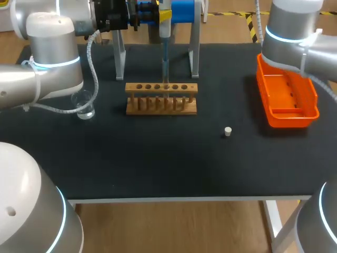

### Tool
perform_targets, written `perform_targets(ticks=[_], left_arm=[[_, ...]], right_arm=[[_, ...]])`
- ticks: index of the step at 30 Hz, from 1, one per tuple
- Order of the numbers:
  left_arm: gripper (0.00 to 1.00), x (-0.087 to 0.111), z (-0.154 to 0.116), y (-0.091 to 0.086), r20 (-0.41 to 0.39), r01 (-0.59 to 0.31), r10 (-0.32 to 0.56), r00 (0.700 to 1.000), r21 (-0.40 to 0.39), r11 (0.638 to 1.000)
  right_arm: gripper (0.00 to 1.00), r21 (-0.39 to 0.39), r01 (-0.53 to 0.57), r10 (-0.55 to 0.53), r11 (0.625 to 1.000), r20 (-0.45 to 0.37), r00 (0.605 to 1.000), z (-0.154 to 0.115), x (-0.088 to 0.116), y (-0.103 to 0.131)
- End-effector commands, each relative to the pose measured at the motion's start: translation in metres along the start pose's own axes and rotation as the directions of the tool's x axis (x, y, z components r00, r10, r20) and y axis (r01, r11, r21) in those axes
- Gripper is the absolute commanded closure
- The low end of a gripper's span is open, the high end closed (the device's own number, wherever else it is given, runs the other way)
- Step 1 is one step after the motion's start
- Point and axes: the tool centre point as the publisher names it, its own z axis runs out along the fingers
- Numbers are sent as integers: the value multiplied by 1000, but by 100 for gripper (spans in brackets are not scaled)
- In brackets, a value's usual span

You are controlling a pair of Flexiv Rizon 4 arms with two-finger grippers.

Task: Invert the test tube, pick up the pipette, mount the tip to pipette, aspirate from beaker and dispense into the tube, eject the tip, return the pipette, and cap with the stopper.

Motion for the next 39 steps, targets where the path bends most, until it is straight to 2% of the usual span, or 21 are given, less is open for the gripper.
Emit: perform_targets(ticks=[1,9,39], left_arm=[[100,-1,1,0,-1,-1,1,1000,0,1000],[100,-1,1,0,-1,-1,1,1000,0,1000],[100,-1,1,0,-1,-1,1,1000,0,1000]], right_arm=[[100,2,0,0,1000,-7,1000,7,-4,0],[100,4,-5,6,1000,-14,1000,15,-4,-6],[100,33,-37,38,999,-17,999,12,2,-29]])
